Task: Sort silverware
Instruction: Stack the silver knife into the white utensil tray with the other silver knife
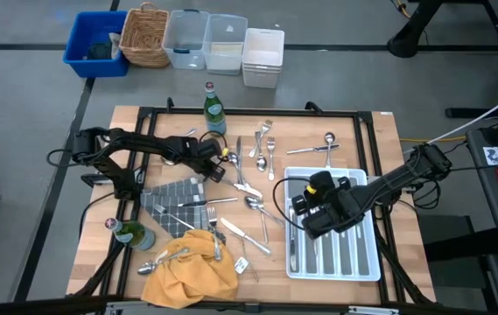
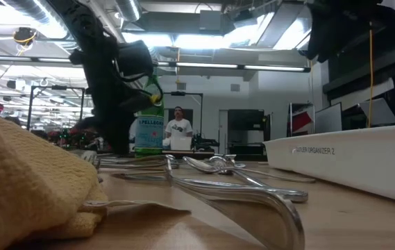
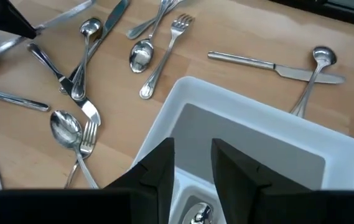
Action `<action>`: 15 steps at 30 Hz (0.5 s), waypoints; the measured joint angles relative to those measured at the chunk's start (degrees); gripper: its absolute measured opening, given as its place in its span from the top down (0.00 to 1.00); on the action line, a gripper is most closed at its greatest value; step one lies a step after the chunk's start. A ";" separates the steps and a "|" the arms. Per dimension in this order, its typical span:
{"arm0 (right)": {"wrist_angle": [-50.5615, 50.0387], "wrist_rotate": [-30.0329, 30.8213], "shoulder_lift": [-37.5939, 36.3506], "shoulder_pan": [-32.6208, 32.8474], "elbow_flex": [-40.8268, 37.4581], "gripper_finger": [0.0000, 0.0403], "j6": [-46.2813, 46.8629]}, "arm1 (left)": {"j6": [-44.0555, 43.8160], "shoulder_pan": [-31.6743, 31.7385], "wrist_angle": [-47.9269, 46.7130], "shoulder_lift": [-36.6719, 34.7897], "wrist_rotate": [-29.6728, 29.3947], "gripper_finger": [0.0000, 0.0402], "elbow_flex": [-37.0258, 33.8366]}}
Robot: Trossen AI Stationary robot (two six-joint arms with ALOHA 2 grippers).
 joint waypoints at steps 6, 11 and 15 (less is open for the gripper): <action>3.04 -0.07 -0.74 -0.78 -0.02 0.73 0.02 | -1.38 -0.02 7.05 -0.11 4.56 0.92 0.00; 3.76 -0.08 -1.26 -1.11 -0.02 0.73 0.09 | -3.46 -0.08 12.43 -0.11 8.56 0.91 0.04; 3.69 0.49 -1.46 -1.55 -0.02 0.73 0.11 | -5.74 -0.90 16.21 -0.11 11.30 0.92 0.07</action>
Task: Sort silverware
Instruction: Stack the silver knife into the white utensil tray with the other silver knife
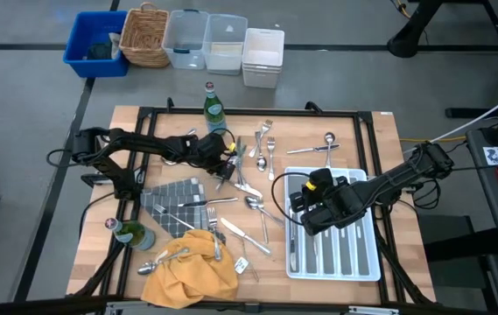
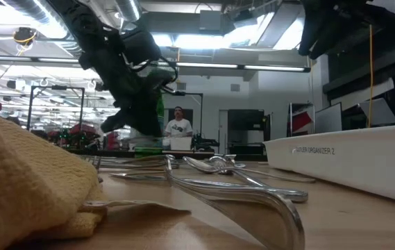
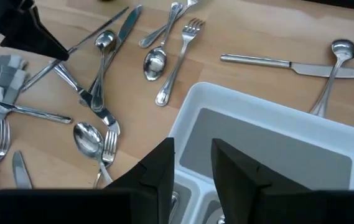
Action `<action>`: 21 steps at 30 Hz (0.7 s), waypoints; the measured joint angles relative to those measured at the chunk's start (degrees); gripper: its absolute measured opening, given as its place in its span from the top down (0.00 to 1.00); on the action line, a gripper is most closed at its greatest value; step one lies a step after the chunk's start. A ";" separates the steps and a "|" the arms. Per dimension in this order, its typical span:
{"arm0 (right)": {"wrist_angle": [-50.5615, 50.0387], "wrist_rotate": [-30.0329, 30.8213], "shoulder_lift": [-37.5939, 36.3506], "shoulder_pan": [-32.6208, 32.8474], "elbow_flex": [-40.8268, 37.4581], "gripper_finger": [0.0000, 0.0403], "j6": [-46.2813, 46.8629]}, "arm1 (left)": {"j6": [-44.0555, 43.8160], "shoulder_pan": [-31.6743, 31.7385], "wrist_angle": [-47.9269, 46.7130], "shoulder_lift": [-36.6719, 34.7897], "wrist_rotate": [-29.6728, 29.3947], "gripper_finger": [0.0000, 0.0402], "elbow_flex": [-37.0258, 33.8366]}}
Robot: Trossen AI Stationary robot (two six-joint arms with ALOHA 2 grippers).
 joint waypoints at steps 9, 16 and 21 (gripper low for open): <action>0.85 0.02 0.00 -3.95 0.00 0.73 0.43 | -4.84 -5.20 9.51 -0.07 1.67 0.91 0.00; 8.11 -0.26 0.00 -8.16 0.00 0.73 -1.10 | -6.73 -9.68 17.82 -0.07 1.24 0.91 0.00; 13.44 -1.78 0.00 -10.03 0.00 0.73 -2.63 | -6.65 -11.27 22.05 -0.09 0.60 0.90 0.02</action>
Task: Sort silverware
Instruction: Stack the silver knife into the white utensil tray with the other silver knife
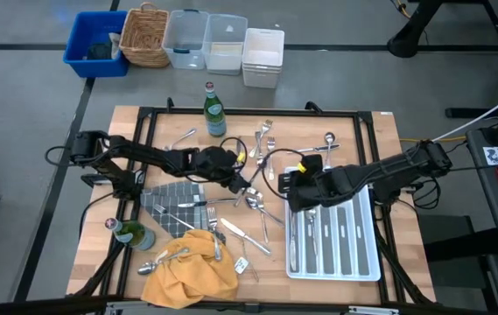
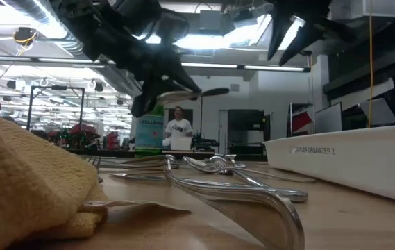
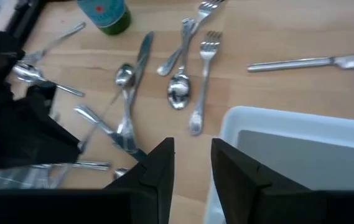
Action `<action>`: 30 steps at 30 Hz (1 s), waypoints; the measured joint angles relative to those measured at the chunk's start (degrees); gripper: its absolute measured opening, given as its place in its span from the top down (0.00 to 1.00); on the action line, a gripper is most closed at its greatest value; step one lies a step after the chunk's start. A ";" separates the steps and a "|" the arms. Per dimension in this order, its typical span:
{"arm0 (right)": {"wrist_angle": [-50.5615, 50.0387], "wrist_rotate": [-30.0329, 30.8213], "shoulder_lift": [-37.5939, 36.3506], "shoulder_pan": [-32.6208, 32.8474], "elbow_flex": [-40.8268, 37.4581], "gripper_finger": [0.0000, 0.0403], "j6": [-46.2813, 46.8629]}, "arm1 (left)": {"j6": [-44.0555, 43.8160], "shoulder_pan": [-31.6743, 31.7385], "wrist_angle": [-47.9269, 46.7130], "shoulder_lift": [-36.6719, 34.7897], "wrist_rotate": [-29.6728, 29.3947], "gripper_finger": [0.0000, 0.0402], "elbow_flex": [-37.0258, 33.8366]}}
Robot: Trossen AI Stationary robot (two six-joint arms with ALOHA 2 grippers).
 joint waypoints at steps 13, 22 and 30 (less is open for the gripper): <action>10.58 -1.02 0.28 -0.31 0.00 0.73 0.00 | 2.20 -2.97 7.74 0.00 -1.42 0.90 0.02; 14.68 1.04 0.31 -0.37 -0.02 0.73 -0.23 | 2.07 -4.71 9.75 -0.02 -2.11 0.90 0.04; 16.41 1.60 0.31 -0.37 -0.02 0.73 -0.29 | 2.00 -5.68 9.78 -0.02 -2.10 0.90 0.04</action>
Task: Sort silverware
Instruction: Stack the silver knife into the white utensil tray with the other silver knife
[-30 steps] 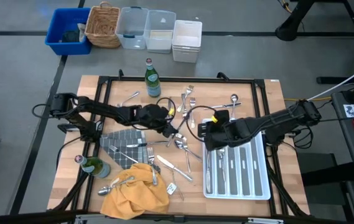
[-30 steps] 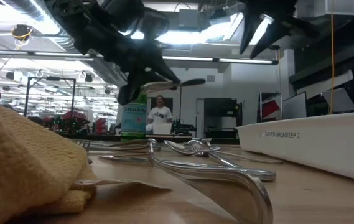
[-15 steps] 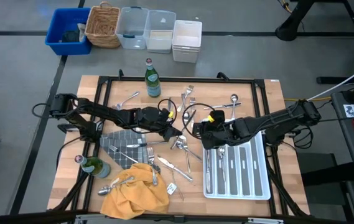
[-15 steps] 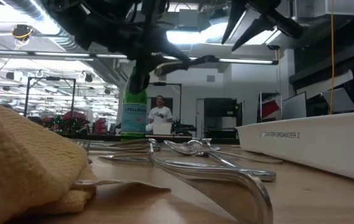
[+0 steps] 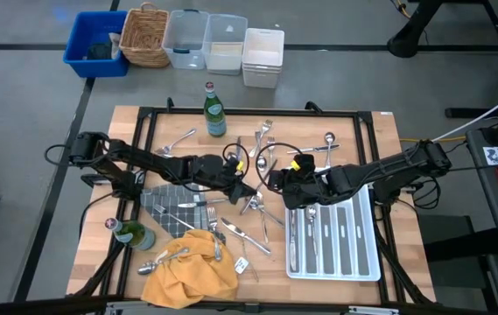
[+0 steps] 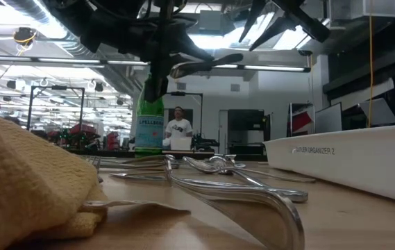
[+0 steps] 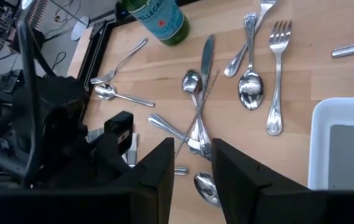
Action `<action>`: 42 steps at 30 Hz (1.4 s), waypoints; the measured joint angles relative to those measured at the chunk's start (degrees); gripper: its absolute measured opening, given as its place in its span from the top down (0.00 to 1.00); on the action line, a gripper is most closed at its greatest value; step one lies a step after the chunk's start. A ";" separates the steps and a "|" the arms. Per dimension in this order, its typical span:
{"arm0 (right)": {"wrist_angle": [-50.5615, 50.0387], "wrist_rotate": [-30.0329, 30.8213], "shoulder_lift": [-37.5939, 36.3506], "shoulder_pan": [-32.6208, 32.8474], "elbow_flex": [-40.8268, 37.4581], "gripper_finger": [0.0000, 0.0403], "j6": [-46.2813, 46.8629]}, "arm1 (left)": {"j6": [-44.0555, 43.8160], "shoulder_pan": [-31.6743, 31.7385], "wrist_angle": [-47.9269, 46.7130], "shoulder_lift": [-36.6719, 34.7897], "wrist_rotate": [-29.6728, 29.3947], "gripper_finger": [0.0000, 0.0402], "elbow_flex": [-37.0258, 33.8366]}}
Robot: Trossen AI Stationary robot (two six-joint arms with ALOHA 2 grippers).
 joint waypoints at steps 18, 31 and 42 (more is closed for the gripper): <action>0.82 2.57 0.00 -0.02 0.00 0.73 -0.09 | -0.01 -0.61 3.45 0.00 -0.30 0.90 -0.02; 0.87 0.18 0.00 -3.85 0.00 0.73 -0.24 | -0.01 -0.61 3.44 0.00 -0.32 0.90 -0.02; 1.02 -1.52 0.00 -4.55 0.00 0.75 -1.53 | -0.01 -0.61 3.45 0.00 -0.74 0.90 -0.02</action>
